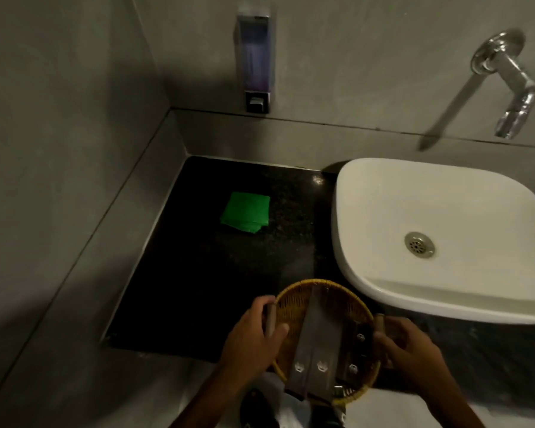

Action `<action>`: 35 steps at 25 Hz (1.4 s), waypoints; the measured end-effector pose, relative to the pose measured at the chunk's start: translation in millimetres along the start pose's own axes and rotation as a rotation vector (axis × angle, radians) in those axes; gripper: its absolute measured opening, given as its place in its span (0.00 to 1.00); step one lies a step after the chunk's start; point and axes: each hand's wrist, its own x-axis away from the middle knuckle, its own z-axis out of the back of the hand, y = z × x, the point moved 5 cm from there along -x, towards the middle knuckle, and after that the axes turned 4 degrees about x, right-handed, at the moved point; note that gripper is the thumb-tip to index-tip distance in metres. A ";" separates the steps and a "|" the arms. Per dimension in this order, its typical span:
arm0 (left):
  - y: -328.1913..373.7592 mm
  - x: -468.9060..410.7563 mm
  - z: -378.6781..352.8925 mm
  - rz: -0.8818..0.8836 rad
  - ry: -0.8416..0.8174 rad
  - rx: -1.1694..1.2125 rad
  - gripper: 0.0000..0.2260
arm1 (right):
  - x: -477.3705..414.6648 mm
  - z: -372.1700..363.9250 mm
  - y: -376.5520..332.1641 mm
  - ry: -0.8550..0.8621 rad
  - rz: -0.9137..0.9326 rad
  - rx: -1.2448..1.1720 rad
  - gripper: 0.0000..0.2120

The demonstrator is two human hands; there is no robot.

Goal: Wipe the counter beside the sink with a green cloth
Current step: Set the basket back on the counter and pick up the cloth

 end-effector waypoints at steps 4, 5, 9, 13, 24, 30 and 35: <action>-16.1 -19.7 85.6 -0.023 0.230 0.039 0.24 | -6.9 -42.4 -85.7 -0.136 0.173 -0.062 0.11; -33.5 -31.2 118.4 0.001 0.296 0.056 0.24 | -16.5 -65.6 -122.8 -0.156 0.235 -0.082 0.12; -56.6 -54.4 158.0 0.045 0.372 0.036 0.18 | -30.8 -104.2 -177.0 -0.181 0.329 -0.166 0.15; -77.5 -67.5 181.3 -0.009 0.442 0.019 0.14 | -56.2 -119.1 -205.7 -0.227 0.334 -0.093 0.13; -76.9 -42.2 143.0 0.011 0.409 0.160 0.13 | -192.2 -143.1 -311.3 -0.084 0.552 0.704 0.29; -35.3 -30.0 163.4 -0.094 0.586 0.100 0.12 | -182.2 -124.2 -332.7 -0.216 0.549 0.609 0.28; 36.3 -39.1 133.0 -0.251 0.494 0.048 0.21 | -104.6 -63.2 -270.8 -0.163 0.713 0.048 0.16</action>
